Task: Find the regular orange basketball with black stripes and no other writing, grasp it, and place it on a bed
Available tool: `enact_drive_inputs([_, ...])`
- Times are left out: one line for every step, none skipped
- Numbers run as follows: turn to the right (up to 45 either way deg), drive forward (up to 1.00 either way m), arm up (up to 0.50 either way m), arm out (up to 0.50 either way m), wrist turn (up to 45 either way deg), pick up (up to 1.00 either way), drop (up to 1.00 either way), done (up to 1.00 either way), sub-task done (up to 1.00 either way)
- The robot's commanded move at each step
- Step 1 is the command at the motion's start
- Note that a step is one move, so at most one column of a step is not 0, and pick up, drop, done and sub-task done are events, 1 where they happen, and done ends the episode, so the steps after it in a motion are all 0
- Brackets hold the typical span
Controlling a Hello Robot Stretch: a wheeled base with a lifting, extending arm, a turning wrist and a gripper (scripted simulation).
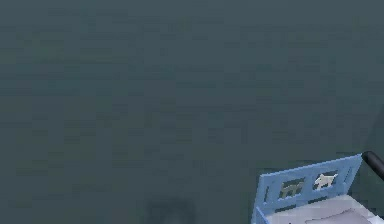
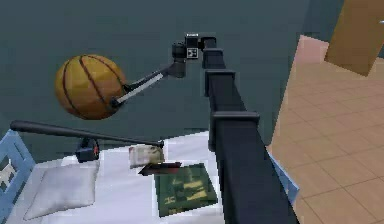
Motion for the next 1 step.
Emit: enact_drive_inputs([0.0, 0.00, 0.00, 0.00, 36.0, 0.00, 0.00, 0.00, 0.00])
